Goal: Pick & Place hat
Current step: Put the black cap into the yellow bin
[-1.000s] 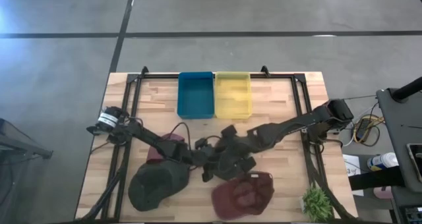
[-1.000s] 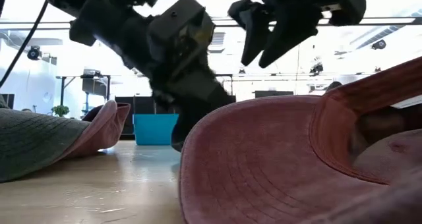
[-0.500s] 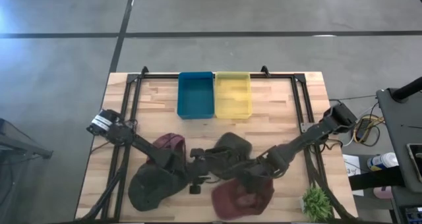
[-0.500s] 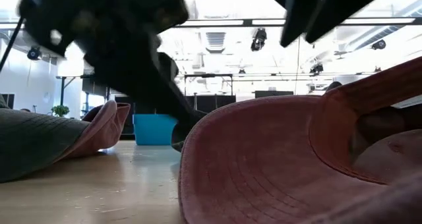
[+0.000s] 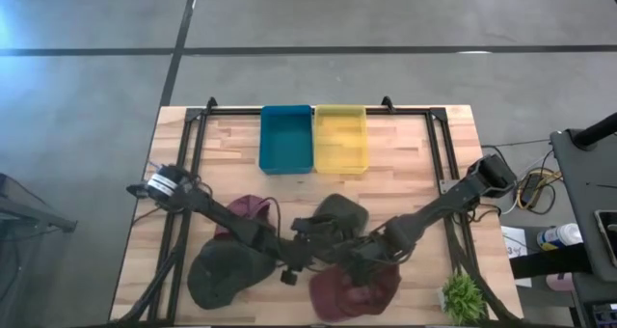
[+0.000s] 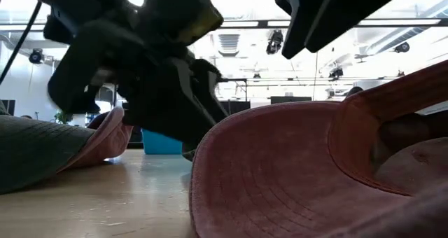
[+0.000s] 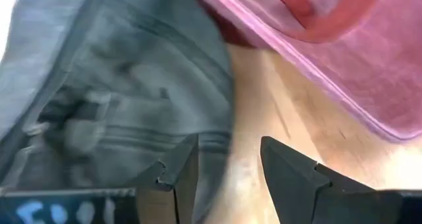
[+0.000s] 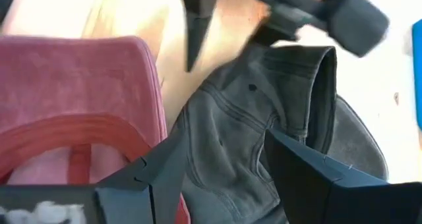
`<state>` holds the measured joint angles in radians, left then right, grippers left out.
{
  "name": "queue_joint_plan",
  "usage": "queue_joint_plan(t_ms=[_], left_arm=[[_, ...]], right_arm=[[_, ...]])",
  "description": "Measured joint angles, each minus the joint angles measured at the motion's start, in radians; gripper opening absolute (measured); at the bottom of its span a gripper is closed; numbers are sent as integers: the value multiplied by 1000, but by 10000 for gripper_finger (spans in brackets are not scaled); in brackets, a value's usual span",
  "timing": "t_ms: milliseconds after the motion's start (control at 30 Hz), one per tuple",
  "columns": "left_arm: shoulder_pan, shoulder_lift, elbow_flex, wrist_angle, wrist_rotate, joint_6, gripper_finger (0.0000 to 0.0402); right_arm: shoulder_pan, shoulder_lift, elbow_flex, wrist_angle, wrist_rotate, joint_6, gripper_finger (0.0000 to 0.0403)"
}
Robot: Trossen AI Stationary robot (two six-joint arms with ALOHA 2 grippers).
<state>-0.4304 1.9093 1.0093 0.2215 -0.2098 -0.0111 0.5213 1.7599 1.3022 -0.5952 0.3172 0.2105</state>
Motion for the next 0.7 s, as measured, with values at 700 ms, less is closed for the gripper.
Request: queue_joint_plan(t_ms=[700], left_arm=[[161, 143, 327, -100, -110, 13, 158]], right_arm=[[97, -18, 0, -245, 98, 254, 203]])
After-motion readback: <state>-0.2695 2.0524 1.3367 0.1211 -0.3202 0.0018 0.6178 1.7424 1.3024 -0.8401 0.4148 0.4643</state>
